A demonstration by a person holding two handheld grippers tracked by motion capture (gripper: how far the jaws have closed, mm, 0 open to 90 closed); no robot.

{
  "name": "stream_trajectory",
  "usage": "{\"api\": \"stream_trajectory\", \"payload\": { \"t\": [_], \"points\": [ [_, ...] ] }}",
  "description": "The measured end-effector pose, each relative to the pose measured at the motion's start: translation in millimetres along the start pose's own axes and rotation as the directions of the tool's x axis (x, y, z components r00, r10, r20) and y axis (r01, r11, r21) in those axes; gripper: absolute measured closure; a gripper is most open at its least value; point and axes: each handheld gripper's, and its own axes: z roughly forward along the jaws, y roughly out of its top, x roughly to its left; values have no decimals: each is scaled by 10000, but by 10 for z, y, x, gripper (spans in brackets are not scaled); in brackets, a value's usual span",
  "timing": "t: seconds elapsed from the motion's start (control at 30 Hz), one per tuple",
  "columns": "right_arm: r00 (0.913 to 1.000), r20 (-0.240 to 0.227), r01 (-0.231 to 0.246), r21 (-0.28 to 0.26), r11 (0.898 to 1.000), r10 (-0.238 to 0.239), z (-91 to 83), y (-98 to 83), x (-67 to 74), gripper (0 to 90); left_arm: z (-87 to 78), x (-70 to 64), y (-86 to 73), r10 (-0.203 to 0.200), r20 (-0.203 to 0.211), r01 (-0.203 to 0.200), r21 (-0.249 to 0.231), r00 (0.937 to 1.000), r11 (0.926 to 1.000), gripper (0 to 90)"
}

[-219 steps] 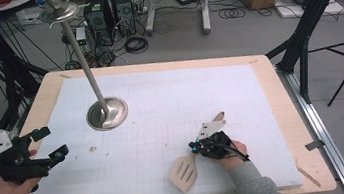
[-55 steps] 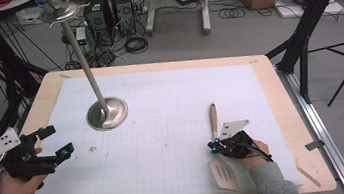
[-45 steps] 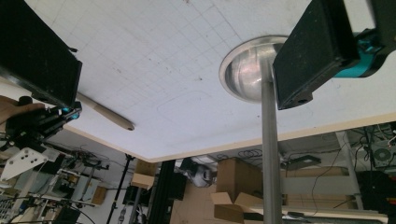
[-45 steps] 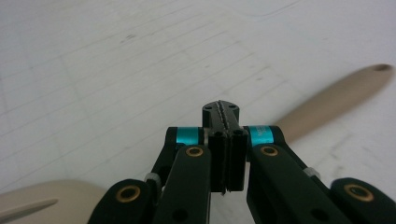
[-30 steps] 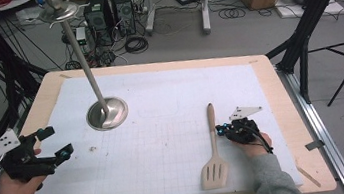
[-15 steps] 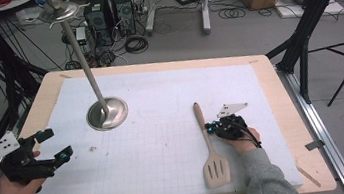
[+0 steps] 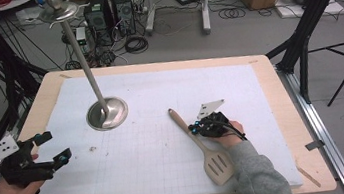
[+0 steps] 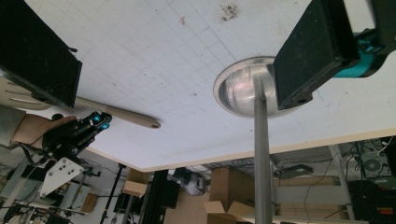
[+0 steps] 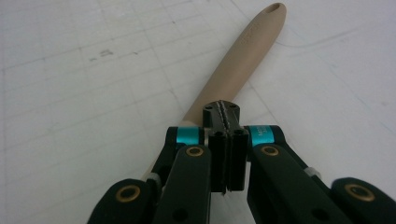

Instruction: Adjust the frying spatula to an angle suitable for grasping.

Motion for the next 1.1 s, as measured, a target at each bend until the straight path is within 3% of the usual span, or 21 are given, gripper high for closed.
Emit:
{"api": "stream_trajectory", "payload": {
  "t": [0.2, 0.4, 0.5, 0.63, 0.83, 0.93, 1.1],
  "points": [
    [9997, -192, 148, 8, 9999, -147, 21, 35, 9, 900, -30, -6, -2, 30, -58, -30, 12, 10000, 10000, 18],
    [9989, 317, -327, -893, 9955, 356, -223, 101, 40, 900, -26, 3, 16, 24, -41, -24, -70, 10000, 10000, 18],
    [9992, -3, -403, -724, 9966, 404, -290, 83, 139, 900, -10, 8, 23, 9, -3, -9, -90, 10000, 10000, 18],
    [9991, -376, -213, -105, 9997, 209, -293, 38, 292, 900, 36, 7, 30, 24, 100, -23, -53, 9999, 10000, 18],
    [9948, -948, 438, 572, 9974, -383, -242, -1, 450, 900, 97, 12, 54, 46, 251, -43, -105, 9997, 9999, 18],
    [9937, -918, 752, 1200, 9899, -644, -208, -23, 506, 900, 128, 18, 50, 24, 299, -23, -43, 9995, 10000, 18],
    [9934, -781, 955, 1509, 9839, -844, -245, -56, 544, 900, 157, 15, 58, 40, 368, -39, -47, 9993, 10000, 18]
  ]
}}
